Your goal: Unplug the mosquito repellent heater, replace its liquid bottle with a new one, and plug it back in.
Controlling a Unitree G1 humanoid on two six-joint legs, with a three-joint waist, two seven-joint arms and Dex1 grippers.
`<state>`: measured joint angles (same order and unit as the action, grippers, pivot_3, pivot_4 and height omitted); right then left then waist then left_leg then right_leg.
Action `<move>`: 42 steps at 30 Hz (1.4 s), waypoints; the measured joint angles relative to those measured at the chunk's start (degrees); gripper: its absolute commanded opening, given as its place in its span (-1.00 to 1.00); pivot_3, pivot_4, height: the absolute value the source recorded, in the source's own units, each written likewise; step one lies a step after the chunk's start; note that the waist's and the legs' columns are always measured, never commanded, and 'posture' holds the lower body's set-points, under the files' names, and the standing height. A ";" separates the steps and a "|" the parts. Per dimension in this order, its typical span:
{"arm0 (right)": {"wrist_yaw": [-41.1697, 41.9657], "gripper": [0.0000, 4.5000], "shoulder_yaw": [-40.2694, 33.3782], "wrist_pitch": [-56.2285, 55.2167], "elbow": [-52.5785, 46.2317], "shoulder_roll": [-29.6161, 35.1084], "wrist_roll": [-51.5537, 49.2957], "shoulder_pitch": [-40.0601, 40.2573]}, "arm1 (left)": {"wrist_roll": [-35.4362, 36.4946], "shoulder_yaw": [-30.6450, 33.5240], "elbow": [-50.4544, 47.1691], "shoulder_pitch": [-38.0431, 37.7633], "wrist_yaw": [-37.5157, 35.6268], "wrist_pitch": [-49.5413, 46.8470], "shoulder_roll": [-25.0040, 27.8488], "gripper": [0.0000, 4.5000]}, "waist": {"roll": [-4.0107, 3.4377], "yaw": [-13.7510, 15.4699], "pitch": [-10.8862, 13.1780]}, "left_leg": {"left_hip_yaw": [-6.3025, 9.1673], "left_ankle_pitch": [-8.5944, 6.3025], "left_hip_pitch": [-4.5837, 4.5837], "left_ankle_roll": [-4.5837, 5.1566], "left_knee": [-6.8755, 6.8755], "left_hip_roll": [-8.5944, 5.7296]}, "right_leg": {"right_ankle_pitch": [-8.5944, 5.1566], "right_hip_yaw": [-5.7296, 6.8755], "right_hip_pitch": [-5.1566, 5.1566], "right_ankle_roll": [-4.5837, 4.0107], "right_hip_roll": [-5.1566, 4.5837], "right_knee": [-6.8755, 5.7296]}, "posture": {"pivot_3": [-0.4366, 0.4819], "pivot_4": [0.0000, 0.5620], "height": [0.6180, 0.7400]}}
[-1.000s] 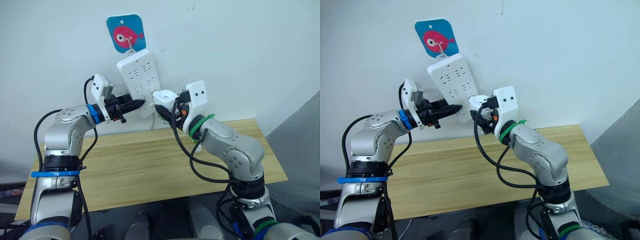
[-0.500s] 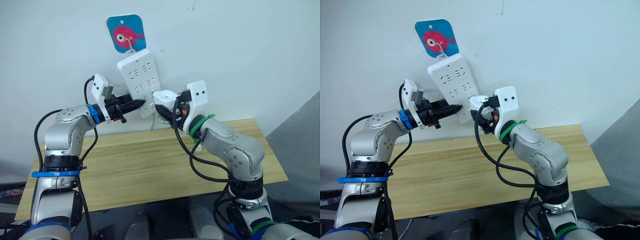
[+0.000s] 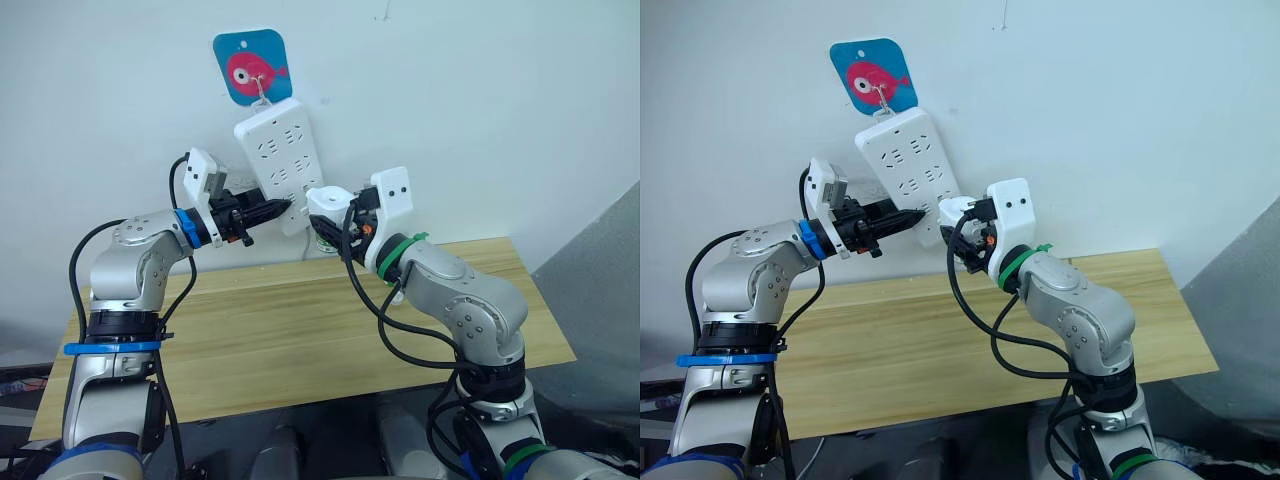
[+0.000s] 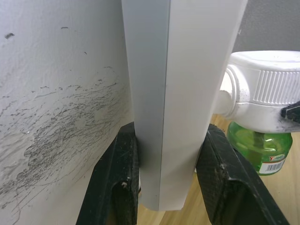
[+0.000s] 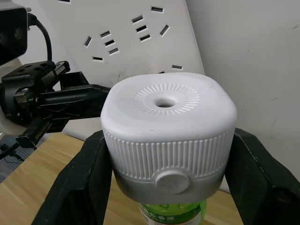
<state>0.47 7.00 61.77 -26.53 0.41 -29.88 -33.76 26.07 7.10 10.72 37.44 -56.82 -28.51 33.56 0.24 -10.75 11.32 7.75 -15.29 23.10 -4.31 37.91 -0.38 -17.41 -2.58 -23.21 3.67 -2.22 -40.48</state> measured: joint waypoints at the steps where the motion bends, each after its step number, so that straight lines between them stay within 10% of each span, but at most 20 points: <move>1: 0.02 0.31 0.10 0.11 0.01 0.00 0.04 0.19 | 0.08 -0.01 0.00 0.00 -0.01 -0.01 0.00 -0.43 | 0.00 0.00 0.00 | 0.00 0.00 0.00 0.00 0.00 0.00 | 0.00 0.00 0.00 0.00 0.00 0.00 | -0.47 -0.44 0.91; 42: 5.47 0.31 2.88 -7.63 2.21 -0.44 8.50 0.80 | -0.17 0.13 -0.83 -0.62 1.00 -0.10 0.30 -0.43 | 0.00 -0.42 0.00 | -0.03 0.00 -0.03 0.01 0.00 0.02 | 0.00 -0.04 -0.05 0.00 0.02 -0.09 | -0.46 -0.43 0.91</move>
<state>5.94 9.88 54.15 -24.32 -0.03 -21.38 -32.96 25.89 7.23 9.89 36.82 -55.82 -28.61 33.86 0.24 -11.16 11.32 7.72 -15.29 23.07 -4.31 37.92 -0.36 -17.41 -2.61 -23.26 3.67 -2.20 -40.57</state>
